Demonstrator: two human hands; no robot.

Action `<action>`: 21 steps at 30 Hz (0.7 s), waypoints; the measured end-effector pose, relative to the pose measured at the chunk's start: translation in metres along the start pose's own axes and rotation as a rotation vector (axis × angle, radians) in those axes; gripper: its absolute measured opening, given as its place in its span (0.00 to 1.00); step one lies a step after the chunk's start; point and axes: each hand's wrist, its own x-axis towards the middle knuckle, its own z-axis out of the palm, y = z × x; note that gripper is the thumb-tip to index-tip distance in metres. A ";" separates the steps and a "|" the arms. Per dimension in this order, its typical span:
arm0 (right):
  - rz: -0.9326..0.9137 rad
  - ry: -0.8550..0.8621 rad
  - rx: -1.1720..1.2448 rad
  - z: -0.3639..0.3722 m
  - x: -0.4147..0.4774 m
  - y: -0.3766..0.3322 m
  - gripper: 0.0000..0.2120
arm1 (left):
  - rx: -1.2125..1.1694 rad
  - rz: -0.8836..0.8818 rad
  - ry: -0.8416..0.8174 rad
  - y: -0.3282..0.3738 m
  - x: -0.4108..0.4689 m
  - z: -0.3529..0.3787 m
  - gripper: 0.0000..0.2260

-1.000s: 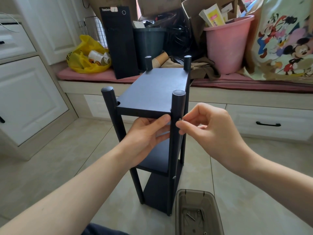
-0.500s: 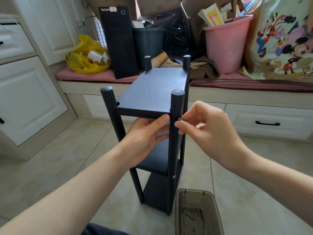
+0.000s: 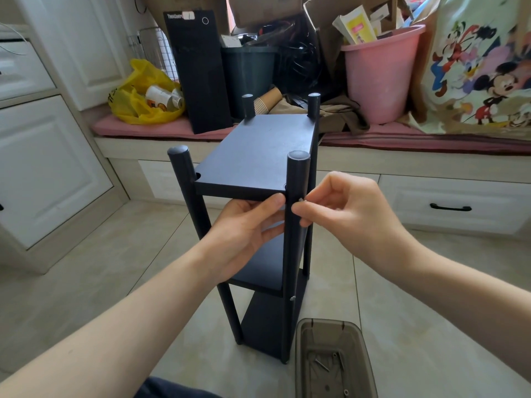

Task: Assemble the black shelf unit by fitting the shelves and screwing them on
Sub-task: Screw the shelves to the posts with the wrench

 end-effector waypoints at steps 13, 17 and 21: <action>-0.071 0.041 -0.290 -0.003 0.002 0.000 0.10 | 0.030 0.006 0.000 0.001 0.000 0.002 0.18; 0.057 -0.009 -0.118 -0.007 0.005 -0.004 0.10 | 0.034 0.000 0.014 0.002 0.000 0.005 0.21; 0.065 -0.120 -0.052 -0.011 0.005 -0.006 0.05 | 0.022 -0.007 0.025 0.004 -0.001 0.006 0.14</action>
